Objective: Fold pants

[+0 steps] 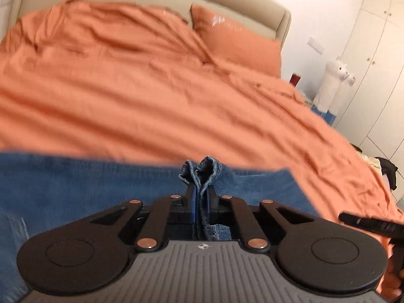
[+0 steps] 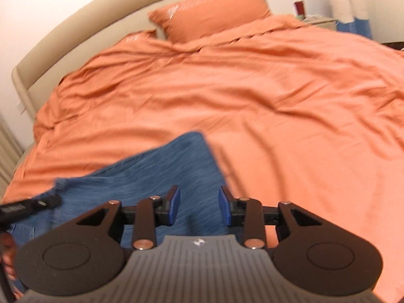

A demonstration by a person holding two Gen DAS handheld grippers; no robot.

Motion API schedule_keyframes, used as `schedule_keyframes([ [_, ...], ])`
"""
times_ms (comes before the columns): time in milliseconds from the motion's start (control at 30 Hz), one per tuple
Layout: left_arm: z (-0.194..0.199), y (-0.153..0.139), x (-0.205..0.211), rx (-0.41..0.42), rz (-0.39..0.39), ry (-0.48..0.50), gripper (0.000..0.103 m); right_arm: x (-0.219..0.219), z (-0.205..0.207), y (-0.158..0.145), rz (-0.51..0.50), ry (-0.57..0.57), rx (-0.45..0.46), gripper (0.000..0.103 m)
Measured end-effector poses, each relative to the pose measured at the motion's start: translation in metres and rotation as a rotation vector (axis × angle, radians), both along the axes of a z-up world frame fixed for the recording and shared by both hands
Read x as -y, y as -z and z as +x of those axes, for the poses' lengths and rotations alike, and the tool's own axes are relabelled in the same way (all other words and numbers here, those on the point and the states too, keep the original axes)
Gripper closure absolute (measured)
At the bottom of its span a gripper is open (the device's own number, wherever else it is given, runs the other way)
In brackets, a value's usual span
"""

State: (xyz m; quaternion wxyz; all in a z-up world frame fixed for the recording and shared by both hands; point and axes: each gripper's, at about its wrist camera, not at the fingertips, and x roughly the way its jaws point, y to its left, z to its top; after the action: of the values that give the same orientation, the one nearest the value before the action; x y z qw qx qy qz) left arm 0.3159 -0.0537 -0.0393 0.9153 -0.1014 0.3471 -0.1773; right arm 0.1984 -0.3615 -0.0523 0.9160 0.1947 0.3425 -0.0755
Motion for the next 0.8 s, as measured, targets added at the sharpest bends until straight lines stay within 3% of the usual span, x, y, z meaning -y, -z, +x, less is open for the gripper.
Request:
schedule_keyframes([
  [133,0.019,-0.012,-0.02,-0.03,-0.006,-0.035,0.095,0.007,0.001,0.003,0.025,-0.005,-0.005,0.077],
  [267,0.029,0.025,-0.035,-0.103,0.022,-0.092,0.095,-0.003,0.013,0.013,0.014,-0.085,-0.036,0.089],
  [333,0.034,0.044,-0.041,-0.14,0.004,-0.105,0.095,-0.009,0.018,0.017,0.01,-0.128,-0.051,0.089],
  [500,0.04,0.069,-0.035,-0.172,0.061,-0.103,0.094,-0.02,0.027,0.035,-0.07,-0.159,-0.141,0.089],
  [600,0.033,0.062,-0.033,-0.168,0.102,-0.102,0.082,-0.01,0.023,0.033,-0.028,-0.126,-0.109,0.086],
  [800,-0.004,0.032,-0.037,-0.156,0.118,-0.1,0.082,-0.018,-0.01,0.009,-0.102,-0.098,-0.101,0.074],
])
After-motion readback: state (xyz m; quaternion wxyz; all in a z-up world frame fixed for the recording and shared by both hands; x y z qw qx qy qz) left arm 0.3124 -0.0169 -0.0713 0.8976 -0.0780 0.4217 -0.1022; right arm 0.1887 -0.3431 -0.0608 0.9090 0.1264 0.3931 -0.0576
